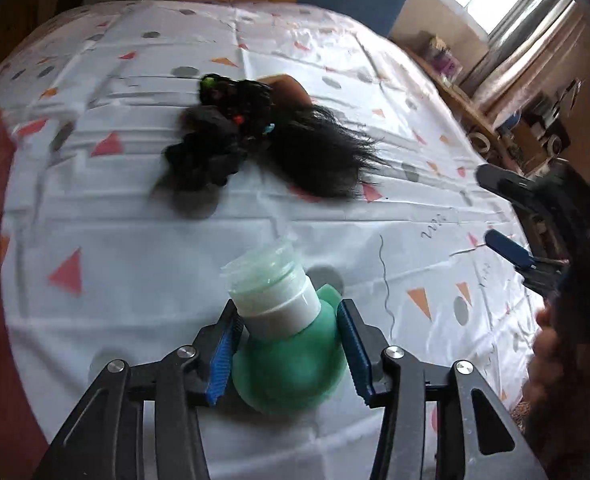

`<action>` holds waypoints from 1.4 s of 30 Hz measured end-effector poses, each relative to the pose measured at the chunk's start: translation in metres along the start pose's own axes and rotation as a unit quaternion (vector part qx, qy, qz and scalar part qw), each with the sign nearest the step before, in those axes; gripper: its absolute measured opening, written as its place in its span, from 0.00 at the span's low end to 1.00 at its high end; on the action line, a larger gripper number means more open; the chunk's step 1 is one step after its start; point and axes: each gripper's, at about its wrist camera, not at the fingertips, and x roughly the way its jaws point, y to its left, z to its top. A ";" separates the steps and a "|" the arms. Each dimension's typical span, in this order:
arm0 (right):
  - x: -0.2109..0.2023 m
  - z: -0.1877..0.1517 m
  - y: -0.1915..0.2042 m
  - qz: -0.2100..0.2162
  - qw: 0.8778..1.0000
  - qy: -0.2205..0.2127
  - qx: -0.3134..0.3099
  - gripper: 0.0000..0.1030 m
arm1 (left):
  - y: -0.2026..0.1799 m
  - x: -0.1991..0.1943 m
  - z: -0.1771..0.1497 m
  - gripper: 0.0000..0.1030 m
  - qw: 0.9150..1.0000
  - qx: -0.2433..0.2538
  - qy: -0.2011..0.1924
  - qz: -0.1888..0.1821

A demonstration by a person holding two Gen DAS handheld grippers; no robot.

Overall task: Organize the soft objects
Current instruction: 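Grasp the black hair bundle with the right tool while the left tool holds the green bottle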

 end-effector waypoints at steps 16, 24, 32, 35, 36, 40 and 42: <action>0.027 -0.015 0.083 0.040 0.973 0.054 -0.223 0.47 | 0.011 0.009 -0.012 0.52 0.996 0.036 -0.074 -0.024; 0.088 -0.010 0.163 0.027 0.916 0.088 -0.390 0.47 | 0.016 0.011 -0.014 0.52 0.995 0.026 -0.090 -0.043; 0.149 -0.034 0.188 -0.010 0.868 0.136 -0.477 0.26 | 0.022 0.010 -0.017 0.52 0.993 0.018 -0.097 -0.059; 0.138 -0.029 0.185 0.002 0.887 0.126 -0.444 0.06 | 0.023 0.010 -0.016 0.53 0.993 0.017 -0.096 -0.061; 0.130 -0.028 0.183 0.008 0.891 0.122 -0.438 0.06 | 0.023 0.010 -0.016 0.53 0.993 0.018 -0.096 -0.061; 0.086 -0.026 0.167 0.032 0.908 0.104 -0.404 0.06 | 0.022 0.010 -0.017 0.53 0.993 0.018 -0.096 -0.060; 0.068 -0.028 0.158 0.033 0.914 0.094 -0.392 0.06 | 0.021 0.009 -0.016 0.53 0.994 0.019 -0.096 -0.057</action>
